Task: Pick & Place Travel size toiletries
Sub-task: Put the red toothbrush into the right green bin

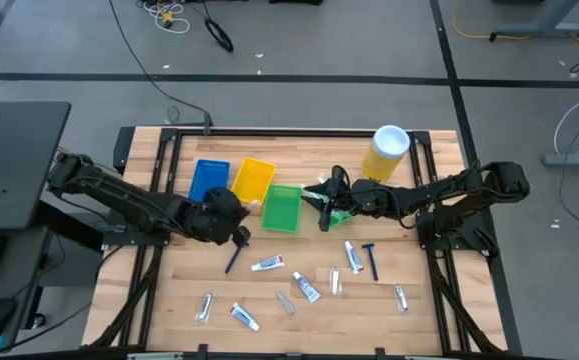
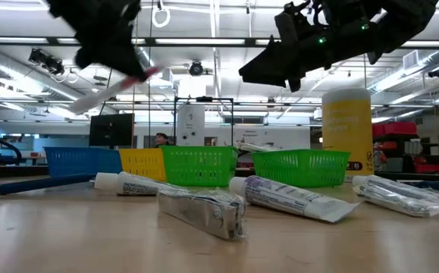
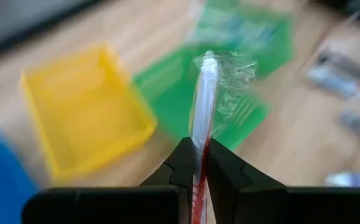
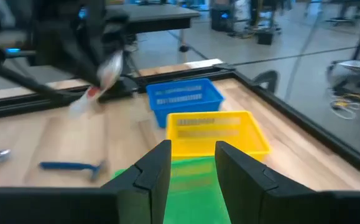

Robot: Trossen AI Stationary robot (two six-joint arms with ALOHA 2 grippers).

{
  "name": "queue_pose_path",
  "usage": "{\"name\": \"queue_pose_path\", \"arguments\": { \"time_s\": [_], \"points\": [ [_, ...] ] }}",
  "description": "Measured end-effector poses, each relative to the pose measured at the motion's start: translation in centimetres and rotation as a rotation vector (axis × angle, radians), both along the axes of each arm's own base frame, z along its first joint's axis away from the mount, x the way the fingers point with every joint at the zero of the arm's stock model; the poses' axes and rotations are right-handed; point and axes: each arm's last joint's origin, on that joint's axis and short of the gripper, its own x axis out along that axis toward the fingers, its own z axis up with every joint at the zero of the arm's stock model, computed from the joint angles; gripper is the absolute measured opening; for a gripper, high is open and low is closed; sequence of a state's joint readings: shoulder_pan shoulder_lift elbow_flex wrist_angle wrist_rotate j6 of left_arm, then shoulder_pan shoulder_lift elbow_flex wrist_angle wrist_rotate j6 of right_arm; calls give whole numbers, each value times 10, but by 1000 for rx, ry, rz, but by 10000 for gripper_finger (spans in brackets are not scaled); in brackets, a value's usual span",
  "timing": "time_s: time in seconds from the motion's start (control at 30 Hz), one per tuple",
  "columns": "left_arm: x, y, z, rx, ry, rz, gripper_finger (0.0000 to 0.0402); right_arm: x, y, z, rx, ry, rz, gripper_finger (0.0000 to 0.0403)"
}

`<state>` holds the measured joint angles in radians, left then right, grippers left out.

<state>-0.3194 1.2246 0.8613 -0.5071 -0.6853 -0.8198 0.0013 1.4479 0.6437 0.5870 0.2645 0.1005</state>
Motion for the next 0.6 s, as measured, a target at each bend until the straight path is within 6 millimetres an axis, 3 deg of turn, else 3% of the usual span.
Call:
{"name": "queue_pose_path", "arguments": {
  "time_s": [0.2, 0.37, 0.6],
  "points": [
    [24, 5, 31, 144, -210, -177, 27, 2, 6, 5, 44, -52, 187, 135],
    [36, 13, 54, 243, -386, -335, 28, 2, 8, 9, -7, -85, 211, 140],
    [42, 21, 63, 373, -444, -477, 30, 3, 10, 20, -29, -203, 240, 192]
  ]
}}
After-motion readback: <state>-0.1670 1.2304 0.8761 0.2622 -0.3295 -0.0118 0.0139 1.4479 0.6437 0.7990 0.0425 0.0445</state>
